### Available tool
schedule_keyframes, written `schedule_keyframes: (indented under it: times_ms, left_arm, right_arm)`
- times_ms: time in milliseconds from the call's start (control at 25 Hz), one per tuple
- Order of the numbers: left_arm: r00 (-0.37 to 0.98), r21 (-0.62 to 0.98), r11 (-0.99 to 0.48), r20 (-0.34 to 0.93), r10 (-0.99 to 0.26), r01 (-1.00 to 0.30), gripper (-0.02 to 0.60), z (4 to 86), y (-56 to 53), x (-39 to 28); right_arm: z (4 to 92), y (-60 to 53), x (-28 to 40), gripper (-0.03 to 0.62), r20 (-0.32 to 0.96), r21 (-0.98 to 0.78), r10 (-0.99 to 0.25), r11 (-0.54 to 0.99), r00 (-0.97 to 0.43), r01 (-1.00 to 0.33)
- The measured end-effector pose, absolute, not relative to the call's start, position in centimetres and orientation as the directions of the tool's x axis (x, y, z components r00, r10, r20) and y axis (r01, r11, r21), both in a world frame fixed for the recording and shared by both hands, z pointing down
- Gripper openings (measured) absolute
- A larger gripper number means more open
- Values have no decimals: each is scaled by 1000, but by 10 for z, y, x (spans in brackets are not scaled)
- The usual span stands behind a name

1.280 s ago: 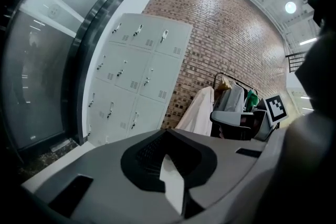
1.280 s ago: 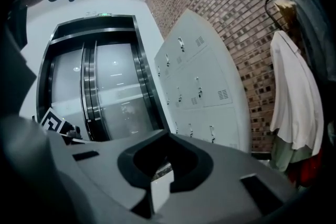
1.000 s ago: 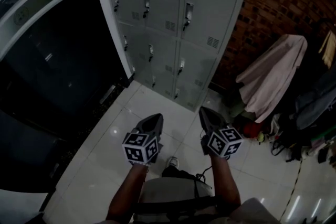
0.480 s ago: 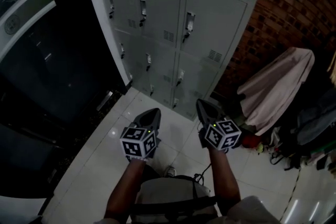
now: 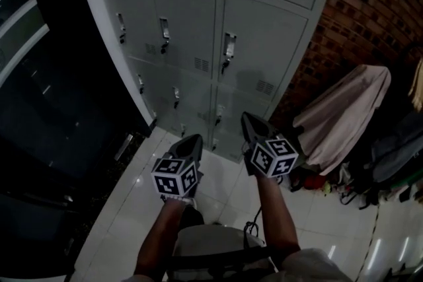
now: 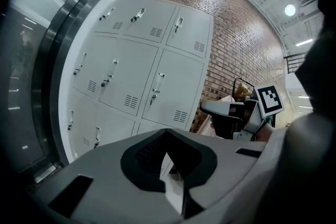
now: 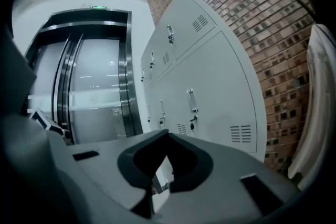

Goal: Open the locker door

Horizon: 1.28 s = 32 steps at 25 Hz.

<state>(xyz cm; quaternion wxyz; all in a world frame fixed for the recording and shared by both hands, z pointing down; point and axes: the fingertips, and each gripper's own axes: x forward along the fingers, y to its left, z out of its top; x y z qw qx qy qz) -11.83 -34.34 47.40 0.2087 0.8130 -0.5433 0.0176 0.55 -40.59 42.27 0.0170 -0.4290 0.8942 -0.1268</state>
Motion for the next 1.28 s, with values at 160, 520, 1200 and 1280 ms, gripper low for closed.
schedule_keyframes:
  times_ms: [160,520,1200,1280]
  left_arm:
    - [445,312,-363,254,-858,-878,-3,468,-380,-127]
    - [512,295,-439,246,-823,-849,-3,455,-444,-145]
    - [552,292,-478,281,-785,-829,-3,465,-483,-196]
    - [557,295,-482,285,-780,-825,-3,467,-485,-198]
  right_arm:
    - [413,-454,-7,8,82,-205,-820,543,-567,-814]
    - [397,-553,-38,93,83,-127,-878,461,-472,-878]
    - [393,-658,-69,164,131,-61,-954,262,-268,-963]
    - [394,-662,-69,164,139,-51,-958,248,-253,-967]
